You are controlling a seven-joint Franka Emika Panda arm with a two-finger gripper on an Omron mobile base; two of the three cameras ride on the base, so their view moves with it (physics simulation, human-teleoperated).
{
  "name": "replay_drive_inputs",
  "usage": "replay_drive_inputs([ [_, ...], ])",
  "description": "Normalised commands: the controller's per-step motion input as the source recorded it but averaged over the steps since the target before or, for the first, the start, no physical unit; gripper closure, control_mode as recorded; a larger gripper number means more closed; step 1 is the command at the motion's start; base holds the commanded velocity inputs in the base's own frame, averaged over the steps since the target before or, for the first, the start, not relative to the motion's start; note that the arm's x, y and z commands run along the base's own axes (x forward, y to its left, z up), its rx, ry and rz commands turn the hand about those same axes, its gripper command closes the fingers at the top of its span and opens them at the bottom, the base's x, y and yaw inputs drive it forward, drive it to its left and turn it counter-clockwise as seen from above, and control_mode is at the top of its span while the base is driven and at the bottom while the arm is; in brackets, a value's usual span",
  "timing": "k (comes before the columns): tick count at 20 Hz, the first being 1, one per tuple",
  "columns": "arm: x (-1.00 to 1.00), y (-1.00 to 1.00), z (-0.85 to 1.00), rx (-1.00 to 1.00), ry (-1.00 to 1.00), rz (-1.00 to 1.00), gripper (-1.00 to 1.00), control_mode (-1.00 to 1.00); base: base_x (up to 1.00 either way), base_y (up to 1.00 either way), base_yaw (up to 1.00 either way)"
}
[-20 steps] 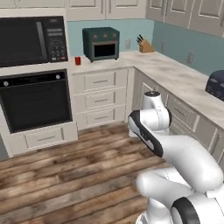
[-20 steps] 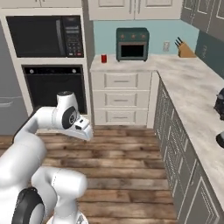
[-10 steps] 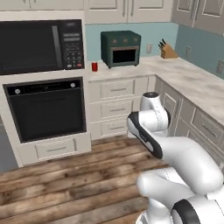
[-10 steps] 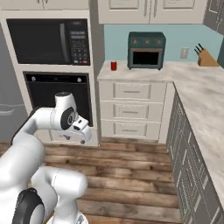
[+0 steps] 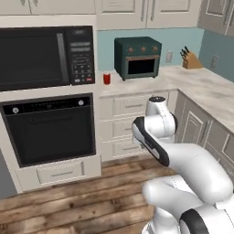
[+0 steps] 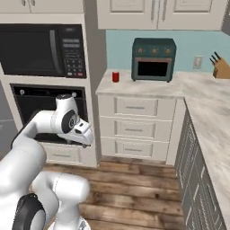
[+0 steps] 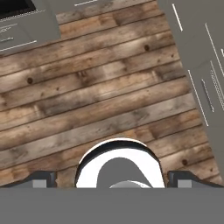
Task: Four empty soda cans are scattered around the kitchen. Gather all the cans and cluster them next to the stove for recycling.
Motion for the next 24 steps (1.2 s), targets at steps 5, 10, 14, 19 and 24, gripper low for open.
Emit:
replay_drive_inputs([
  [5,0.00,0.00,0.00,0.00,0.00,0.00,-1.00,1.00,0.60,-0.35,0.05],
  [10,0.00,0.00,0.00,0.00,0.00,0.00,-1.00,1.00,0.39,-0.34,0.04],
  [14,0.00,0.00,0.00,0.00,0.00,0.00,-1.00,1.00,0.48,-0.34,0.05],
  [19,0.00,0.00,0.00,0.00,0.00,0.00,-1.00,1.00,0.66,-0.37,0.10],
  [24,0.00,0.00,0.00,0.00,0.00,0.00,-1.00,1.00,0.60,-0.44,0.10],
])
